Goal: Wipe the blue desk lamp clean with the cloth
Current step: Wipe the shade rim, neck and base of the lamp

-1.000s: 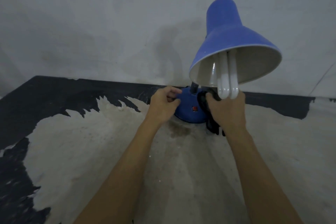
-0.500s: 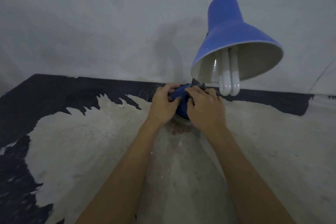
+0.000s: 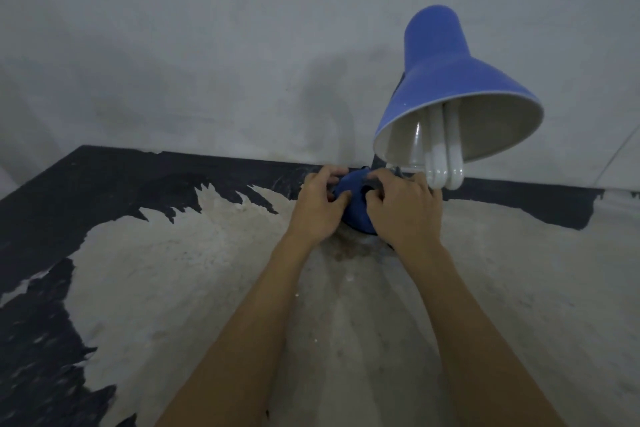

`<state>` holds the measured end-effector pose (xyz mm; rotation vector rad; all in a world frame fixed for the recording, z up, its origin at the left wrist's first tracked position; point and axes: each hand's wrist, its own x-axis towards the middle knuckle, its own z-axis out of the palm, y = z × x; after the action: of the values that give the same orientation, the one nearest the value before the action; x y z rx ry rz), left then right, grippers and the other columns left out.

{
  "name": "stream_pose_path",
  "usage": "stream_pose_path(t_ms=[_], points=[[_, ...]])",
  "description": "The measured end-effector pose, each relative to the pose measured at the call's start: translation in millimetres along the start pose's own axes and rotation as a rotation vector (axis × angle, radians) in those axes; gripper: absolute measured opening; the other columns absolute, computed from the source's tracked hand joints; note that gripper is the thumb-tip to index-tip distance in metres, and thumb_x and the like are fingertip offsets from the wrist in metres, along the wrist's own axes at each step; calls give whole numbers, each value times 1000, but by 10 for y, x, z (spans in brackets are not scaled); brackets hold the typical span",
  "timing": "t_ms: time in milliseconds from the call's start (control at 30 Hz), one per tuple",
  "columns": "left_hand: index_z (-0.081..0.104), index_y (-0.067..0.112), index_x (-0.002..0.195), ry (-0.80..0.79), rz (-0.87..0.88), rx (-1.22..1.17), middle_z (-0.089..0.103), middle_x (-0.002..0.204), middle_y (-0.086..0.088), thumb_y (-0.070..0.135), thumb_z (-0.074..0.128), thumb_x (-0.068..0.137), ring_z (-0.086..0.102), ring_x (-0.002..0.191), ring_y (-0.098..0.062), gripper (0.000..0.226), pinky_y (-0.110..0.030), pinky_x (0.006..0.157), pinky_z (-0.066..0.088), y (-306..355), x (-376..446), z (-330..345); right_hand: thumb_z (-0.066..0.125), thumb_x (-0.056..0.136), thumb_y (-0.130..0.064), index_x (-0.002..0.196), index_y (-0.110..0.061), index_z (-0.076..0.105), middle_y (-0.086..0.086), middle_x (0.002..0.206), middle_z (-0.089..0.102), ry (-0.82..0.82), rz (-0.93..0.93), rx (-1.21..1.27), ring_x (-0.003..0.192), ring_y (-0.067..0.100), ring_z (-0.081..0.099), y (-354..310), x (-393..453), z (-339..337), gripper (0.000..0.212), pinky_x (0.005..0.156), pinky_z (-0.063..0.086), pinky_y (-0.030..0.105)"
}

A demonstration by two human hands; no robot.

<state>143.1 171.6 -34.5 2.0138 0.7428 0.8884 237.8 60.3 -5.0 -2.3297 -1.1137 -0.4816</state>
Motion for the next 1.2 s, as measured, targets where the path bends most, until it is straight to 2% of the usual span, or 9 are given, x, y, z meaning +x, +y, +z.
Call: stream_pose_path(t_ms=[200,300,433,567,667,733,867,1067,1200], points=[[59,26,125,-8,-38,-46,52,119,-5,17,67,93,52,81,-1,34,-11,76,42,-18,14,27,51,87,-54,119,-25,64,7,115,67,-151,166,12,114,35,53,262,29,10,46,93,44,48],[58,26,127,-18,-38,-37,52,121,-4,18,65,94,53,86,0,34,-15,81,42,-6,-6,23,49,92,-50,125,-18,59,11,121,63,-224,216,125,111,35,56,373,92,64,47,84,46,41],[58,28,128,-20,-55,-30,51,122,-1,20,63,95,53,84,1,34,-19,81,42,5,-19,10,54,95,-35,128,-12,55,12,114,61,-116,278,233,103,30,59,414,137,87,41,72,35,30],[58,27,128,-19,-49,-27,49,120,-2,20,63,96,52,83,0,33,-21,82,43,13,-17,20,57,89,-44,114,-10,58,2,95,58,-20,372,354,86,21,56,333,156,81,42,71,37,27],[58,27,128,-16,-34,-16,50,121,-3,20,63,96,52,83,0,33,-23,84,47,1,-10,20,59,87,-48,107,-5,60,15,103,65,-56,341,365,98,35,62,169,194,89,48,83,53,40],[58,29,127,-15,-29,-16,49,119,-2,21,63,96,52,84,0,33,-25,86,49,-10,-13,25,61,92,-43,103,-2,62,19,103,66,-95,321,296,100,39,63,82,201,85,42,88,53,48],[58,29,126,-12,-30,-23,47,117,-1,20,63,95,52,87,-1,33,-26,90,49,-13,-12,31,65,92,-42,106,-3,64,17,104,68,-53,321,228,102,37,64,22,205,84,41,87,53,46],[59,30,126,-10,-33,-31,47,118,-1,19,64,95,53,89,-4,33,-22,89,46,-8,-6,22,67,90,-44,90,-15,51,12,106,66,-87,409,277,106,32,62,107,265,88,33,87,45,36],[59,30,126,-19,-43,-33,47,119,0,20,63,95,55,93,-9,33,-21,90,44,-1,-17,31,69,82,-50,111,-10,61,8,115,66,-62,460,311,111,29,62,229,341,182,50,90,47,36]])
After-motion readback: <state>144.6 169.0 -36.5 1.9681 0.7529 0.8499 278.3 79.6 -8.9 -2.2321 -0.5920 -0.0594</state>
